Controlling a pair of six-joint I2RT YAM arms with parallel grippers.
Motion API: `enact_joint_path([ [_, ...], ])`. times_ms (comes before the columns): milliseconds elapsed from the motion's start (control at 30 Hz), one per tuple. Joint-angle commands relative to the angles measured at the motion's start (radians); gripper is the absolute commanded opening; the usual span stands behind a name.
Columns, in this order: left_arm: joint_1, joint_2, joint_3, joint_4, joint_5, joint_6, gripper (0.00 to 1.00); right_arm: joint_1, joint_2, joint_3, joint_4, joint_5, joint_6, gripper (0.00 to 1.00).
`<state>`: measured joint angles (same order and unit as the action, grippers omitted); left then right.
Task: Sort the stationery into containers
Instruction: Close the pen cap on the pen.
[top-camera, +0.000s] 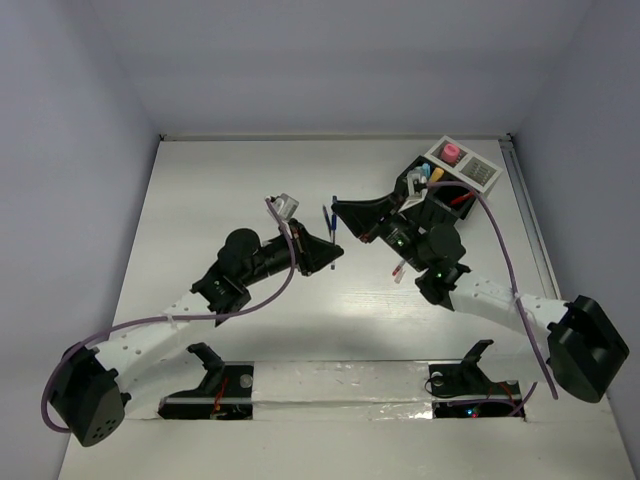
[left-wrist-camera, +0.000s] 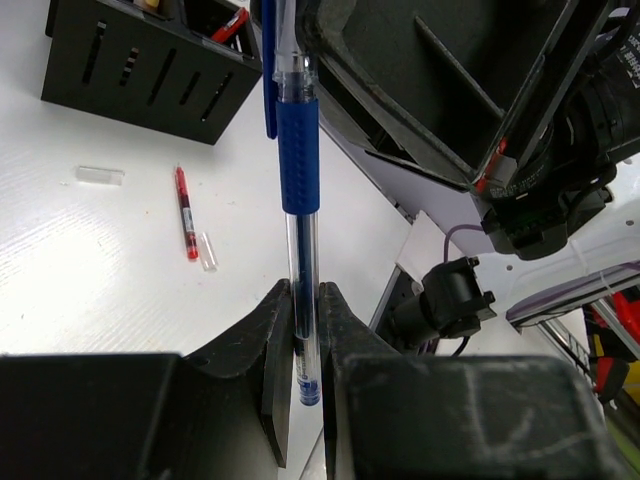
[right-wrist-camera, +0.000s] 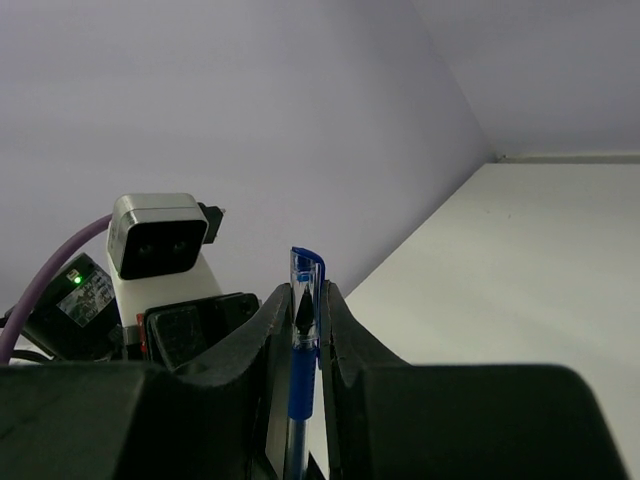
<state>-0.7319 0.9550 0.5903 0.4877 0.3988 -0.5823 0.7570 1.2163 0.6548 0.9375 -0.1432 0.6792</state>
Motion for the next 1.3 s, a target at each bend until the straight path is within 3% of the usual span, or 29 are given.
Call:
enact_joint_path([
  [0, 0.011, 0.002, 0.106, 0.222, -0.038, -0.011, 0.00, 0.050, 0.034, -0.035, 0.010, -0.056, 0.014, 0.00],
  [167, 0.011, -0.004, 0.140, 0.169, -0.070, 0.032, 0.00, 0.050, 0.025, -0.053, -0.005, -0.068, 0.033, 0.00],
  [567, 0.011, -0.007, 0.232, 0.069, -0.132, 0.107, 0.00, 0.062, -0.072, -0.145, -0.281, -0.154, 0.029, 0.00],
  [1033, 0.011, 0.051, 0.350, 0.037, -0.111, 0.127, 0.00, 0.150, -0.073, -0.259, -0.285, -0.122, 0.051, 0.00],
  [1167, 0.011, 0.070, 0.323, 0.064, -0.078, 0.102, 0.00, 0.150, -0.144, -0.253, -0.322, -0.056, 0.039, 0.00],
  [1267, 0.000, 0.086, 0.254, 0.083, -0.051, 0.081, 0.00, 0.150, -0.208, -0.178, -0.440, 0.094, -0.019, 0.00],
])
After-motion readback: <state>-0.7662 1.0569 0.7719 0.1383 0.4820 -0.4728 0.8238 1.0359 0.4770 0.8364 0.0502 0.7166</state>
